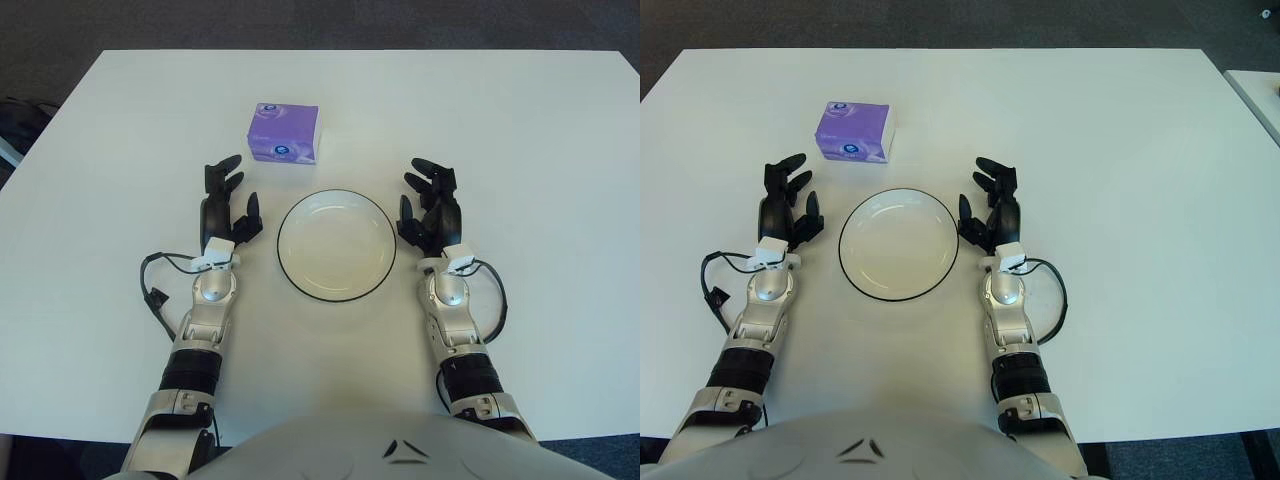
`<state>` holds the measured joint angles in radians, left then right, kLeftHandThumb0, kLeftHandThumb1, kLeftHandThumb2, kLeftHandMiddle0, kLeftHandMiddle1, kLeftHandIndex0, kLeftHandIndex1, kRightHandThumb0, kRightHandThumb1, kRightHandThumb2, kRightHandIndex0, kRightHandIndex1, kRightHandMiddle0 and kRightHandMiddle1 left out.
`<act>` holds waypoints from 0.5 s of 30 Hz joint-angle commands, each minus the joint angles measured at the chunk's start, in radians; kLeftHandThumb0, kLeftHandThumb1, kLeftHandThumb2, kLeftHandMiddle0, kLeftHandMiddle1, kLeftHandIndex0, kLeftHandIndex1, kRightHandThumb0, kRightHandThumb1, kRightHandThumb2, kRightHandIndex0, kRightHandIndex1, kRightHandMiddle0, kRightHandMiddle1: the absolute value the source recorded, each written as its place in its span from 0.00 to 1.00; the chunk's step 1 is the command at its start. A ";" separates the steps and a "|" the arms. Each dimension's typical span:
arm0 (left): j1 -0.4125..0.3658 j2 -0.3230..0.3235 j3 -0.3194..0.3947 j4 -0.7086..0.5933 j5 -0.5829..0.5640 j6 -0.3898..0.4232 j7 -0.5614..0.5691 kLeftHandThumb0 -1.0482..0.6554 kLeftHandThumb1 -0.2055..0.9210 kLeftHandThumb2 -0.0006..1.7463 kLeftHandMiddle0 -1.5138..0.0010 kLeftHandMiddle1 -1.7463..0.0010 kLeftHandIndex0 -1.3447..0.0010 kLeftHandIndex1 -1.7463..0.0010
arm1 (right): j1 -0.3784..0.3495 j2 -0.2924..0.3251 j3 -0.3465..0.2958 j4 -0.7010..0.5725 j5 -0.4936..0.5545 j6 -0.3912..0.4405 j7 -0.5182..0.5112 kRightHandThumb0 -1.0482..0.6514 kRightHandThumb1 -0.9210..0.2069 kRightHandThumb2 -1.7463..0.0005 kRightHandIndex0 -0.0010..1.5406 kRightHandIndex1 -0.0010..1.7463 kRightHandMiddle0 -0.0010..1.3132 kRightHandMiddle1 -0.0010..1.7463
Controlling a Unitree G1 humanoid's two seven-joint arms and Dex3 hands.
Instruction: Put the tissue paper into the plate.
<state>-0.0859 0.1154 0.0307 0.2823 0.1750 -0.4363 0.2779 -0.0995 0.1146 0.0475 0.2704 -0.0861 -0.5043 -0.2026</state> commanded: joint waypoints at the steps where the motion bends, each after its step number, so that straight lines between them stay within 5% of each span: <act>1: 0.074 -0.003 -0.005 0.113 0.018 -0.025 0.000 0.22 1.00 0.43 0.81 0.62 1.00 0.43 | 0.044 0.022 0.000 0.064 0.008 0.004 -0.001 0.35 0.16 0.58 0.22 0.48 0.02 0.62; 10: 0.046 0.036 0.009 0.110 0.022 -0.034 -0.007 0.22 1.00 0.42 0.81 0.62 1.00 0.43 | 0.037 0.028 0.002 0.076 0.008 0.010 -0.005 0.36 0.16 0.57 0.22 0.49 0.03 0.62; 15: 0.030 0.079 0.027 0.002 0.028 0.024 -0.036 0.23 1.00 0.42 0.82 0.62 1.00 0.45 | 0.029 0.034 0.004 0.092 0.005 0.012 -0.016 0.36 0.16 0.57 0.22 0.50 0.03 0.62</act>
<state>-0.1042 0.1662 0.0427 0.2802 0.1836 -0.4392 0.2575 -0.1133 0.1151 0.0536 0.2833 -0.0859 -0.5039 -0.2084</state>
